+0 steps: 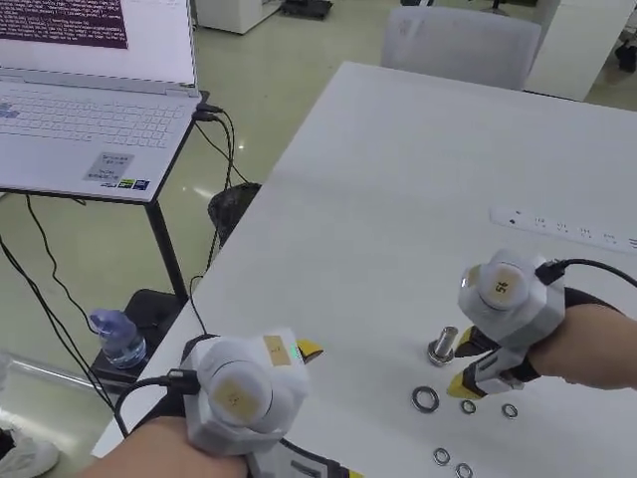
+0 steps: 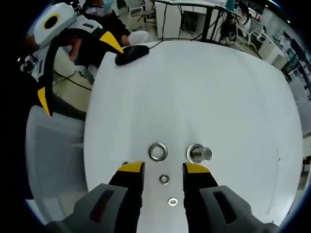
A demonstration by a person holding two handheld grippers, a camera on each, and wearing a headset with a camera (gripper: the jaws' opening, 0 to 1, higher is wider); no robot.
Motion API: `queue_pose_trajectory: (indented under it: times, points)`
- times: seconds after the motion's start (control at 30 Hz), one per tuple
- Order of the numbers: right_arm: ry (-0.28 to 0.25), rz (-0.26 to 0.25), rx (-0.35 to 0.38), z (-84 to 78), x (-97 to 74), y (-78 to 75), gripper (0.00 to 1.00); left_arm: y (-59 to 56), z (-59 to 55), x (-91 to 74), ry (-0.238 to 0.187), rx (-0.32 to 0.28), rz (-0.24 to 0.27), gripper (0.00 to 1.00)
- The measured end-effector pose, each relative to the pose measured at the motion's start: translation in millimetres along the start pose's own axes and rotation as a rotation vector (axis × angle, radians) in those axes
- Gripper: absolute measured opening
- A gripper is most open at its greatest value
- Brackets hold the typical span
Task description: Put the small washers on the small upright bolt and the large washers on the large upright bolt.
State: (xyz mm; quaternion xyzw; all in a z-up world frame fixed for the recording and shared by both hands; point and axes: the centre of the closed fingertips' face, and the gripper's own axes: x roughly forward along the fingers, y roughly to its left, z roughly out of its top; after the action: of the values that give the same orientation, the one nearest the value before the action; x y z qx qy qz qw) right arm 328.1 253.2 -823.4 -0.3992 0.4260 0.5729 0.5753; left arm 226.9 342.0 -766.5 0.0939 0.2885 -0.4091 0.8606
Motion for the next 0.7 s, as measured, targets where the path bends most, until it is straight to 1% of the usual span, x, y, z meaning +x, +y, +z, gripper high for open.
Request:
queue_pose_trajectory:
  times: [0.13,0.23,0.33,0.47,0.53,0.67,0.7]
  points:
    - [-0.001,0.006,-0.006,0.8,6.3,5.8,0.34,-0.5,-2.4,1.5,0.012,0.009,0.0,0.97]
    - [-0.011,-0.002,-0.011,2.9,11.0,6.9,0.35,-0.8,-3.3,1.8,0.017,0.009,-0.002,0.97]
    - [-0.021,-0.002,-0.009,4.1,16.7,10.0,0.35,-0.3,-2.8,2.5,0.013,0.011,0.0,0.97]
    - [-0.014,0.0,-0.008,1.5,27.0,11.1,0.35,-0.6,0.3,2.5,-0.005,-0.005,-0.001,0.97]
    - [-0.012,0.003,-0.003,0.0,32.0,10.9,0.35,-1.1,-0.4,2.6,-0.002,-0.008,-0.004,0.96]
    - [0.001,-0.013,-0.003,-2.7,39.4,8.9,0.35,-1.4,-2.6,3.2,0.007,-0.003,-0.008,0.95]
    - [0.0,-0.027,-0.01,-1.9,40.3,7.6,0.35,-1.4,-2.8,3.1,0.009,-0.003,-0.01,0.94]
